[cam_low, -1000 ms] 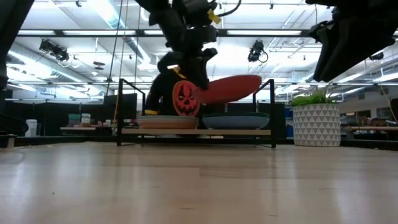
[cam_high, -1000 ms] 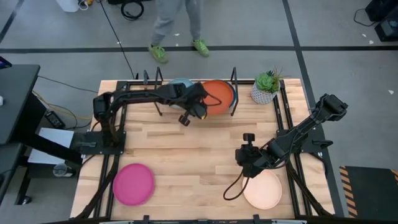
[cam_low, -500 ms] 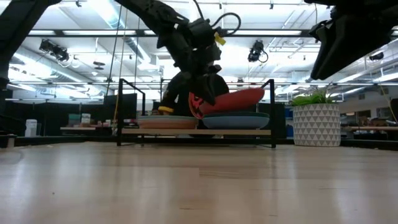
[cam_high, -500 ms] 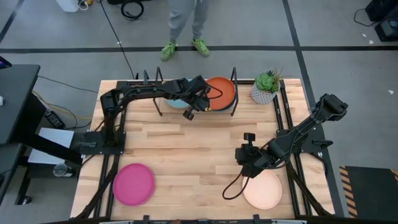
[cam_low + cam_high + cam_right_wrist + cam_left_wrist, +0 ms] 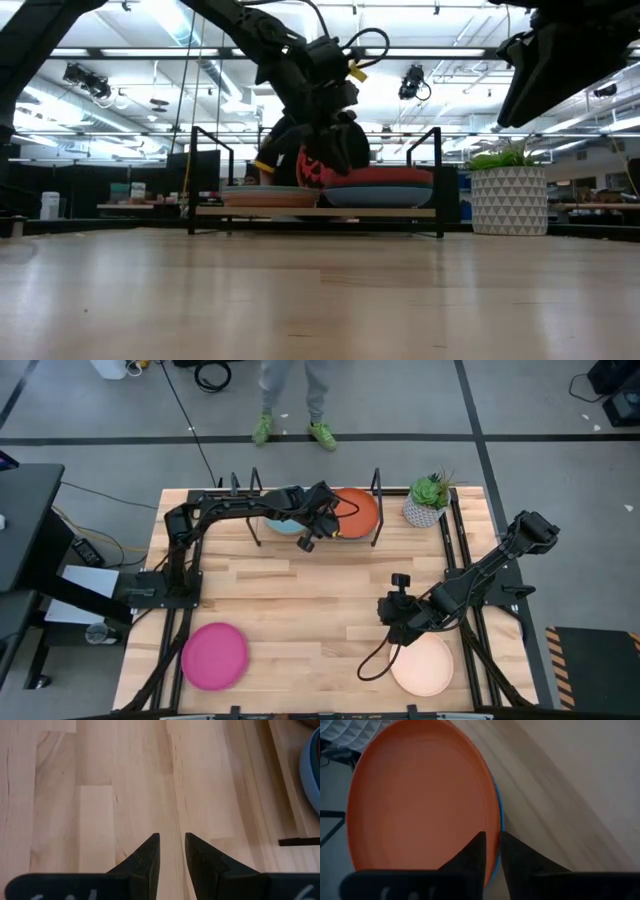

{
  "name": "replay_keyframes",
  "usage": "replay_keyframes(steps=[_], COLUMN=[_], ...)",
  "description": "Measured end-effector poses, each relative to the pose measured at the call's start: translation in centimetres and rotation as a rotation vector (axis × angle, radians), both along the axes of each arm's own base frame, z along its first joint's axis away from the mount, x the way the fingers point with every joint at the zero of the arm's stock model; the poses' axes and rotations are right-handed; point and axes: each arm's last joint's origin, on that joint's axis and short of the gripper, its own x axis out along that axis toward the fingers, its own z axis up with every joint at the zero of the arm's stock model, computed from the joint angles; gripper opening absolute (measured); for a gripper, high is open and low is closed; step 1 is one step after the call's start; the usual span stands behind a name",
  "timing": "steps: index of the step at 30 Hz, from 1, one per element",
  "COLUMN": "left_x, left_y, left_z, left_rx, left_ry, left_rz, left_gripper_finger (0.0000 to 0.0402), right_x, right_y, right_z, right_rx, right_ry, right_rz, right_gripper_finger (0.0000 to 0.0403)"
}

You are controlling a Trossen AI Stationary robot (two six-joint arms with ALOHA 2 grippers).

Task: Place and stack plates onto a shelf
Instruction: Stack the orange plate on top of the dark green plate on the shelf, then stack the pink plate on top of the orange plate on the shelf

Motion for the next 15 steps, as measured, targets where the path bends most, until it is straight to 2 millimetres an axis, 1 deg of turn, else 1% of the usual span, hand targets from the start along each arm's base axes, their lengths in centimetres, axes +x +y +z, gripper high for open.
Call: replay_keyframes(steps=[5, 8, 11, 15], left_x=[0.0, -0.1, -0.4, -1.2], left_y=[0.1, 0.0, -0.2, -1.6], left_z=[0.0, 0.1, 1.0, 2.1], left_rx=[0.018, 0.033, 0.027, -0.024], left_ry=[0.006, 0.013, 0.009, 0.041], left_rz=[0.024, 0.061, 0.092, 0.124], left_gripper_finger=[0.0098, 0.0112, 0.0118, 0.0117], right_x=[0.0, 0.0, 0.0, 0.0], right_y=[0.0, 0.0, 0.0, 0.0], right_z=[0.0, 0.0, 0.0, 0.0], right_rx=[0.000, 0.000, 0.000, -0.008], right_ry=[0.001, 0.000, 0.001, 0.006], right_rz=[0.000, 0.000, 0.001, 0.011], right_gripper_finger=[0.0097, 0.0097, 0.0097, 0.0097])
